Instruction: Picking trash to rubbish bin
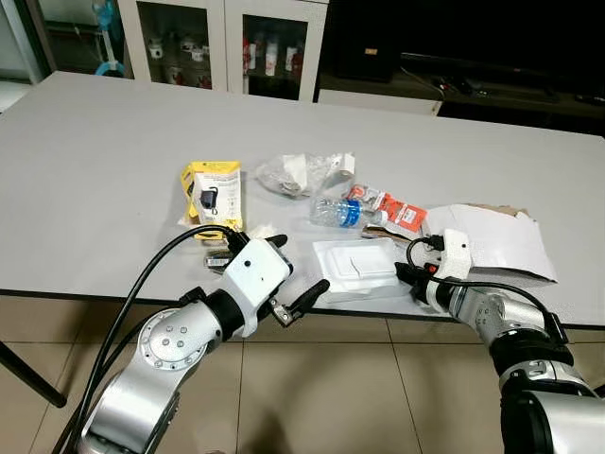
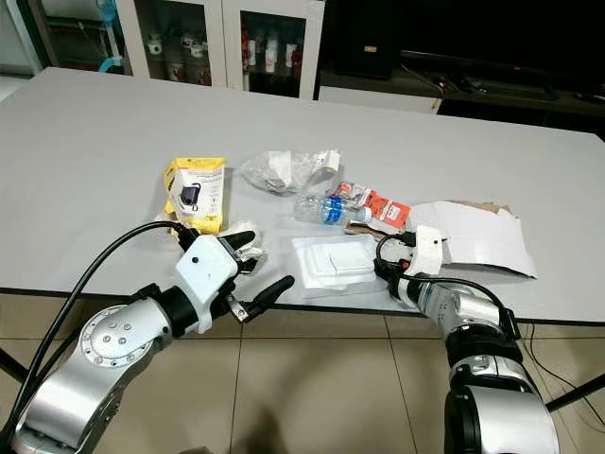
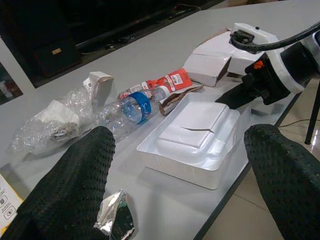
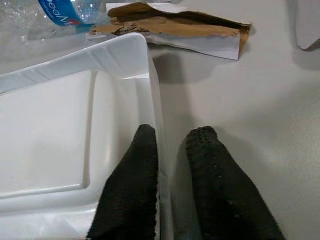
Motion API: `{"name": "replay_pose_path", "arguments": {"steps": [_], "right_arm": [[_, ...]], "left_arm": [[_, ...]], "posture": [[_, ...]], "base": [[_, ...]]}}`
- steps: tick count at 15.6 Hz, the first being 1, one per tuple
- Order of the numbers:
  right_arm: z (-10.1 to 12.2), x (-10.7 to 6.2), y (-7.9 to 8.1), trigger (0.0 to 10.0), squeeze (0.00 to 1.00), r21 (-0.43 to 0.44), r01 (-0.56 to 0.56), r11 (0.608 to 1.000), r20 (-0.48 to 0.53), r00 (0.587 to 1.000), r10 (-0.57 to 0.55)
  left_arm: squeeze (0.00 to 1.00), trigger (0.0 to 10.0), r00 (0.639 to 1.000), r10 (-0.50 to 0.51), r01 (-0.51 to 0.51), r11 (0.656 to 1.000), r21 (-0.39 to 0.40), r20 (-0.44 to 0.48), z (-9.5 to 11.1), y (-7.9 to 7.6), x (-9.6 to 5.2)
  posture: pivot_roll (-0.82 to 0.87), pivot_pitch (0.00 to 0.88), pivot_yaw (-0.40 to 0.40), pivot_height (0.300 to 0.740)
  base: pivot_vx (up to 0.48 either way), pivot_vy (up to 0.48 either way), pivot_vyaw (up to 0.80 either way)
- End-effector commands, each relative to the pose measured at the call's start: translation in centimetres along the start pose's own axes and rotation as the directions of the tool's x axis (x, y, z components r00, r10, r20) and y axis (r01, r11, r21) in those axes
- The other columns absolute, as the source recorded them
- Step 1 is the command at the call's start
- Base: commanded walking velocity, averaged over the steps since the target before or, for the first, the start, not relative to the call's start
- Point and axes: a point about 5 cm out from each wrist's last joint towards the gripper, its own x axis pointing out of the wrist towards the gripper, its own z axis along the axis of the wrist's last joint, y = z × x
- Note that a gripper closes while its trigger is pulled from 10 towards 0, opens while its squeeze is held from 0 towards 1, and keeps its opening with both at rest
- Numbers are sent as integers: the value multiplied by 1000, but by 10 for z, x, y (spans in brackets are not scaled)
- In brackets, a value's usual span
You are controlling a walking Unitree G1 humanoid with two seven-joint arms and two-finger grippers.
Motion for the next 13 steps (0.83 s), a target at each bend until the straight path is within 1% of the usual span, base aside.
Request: {"name": "replay_pose_path", "arguments": {"steps": [1, 8, 13], "right_arm": [[-18, 0, -5, 0, 0, 29, 16, 999, -71, 997, -14], [-16, 1, -2, 0, 0, 67, -6, 998, -55, 998, 10], [-13, 0, -3, 0, 0, 90, -17, 996, -39, 999, 21]], "left_arm": [[0, 10000, 1000, -20, 20, 1000, 20, 9, 3, -1, 3], [0, 10000, 1000, -11, 11, 1000, 24, 6, 3, 2, 2], [0, 10000, 1000, -10, 9, 1000, 30, 9, 4, 3, 5]], "posture": [[-3, 0, -102, 740], [9, 0, -102, 740], [2, 0, -96, 740]], "base": [[0, 0, 0], [0, 0, 0], [0, 0, 0]]}}
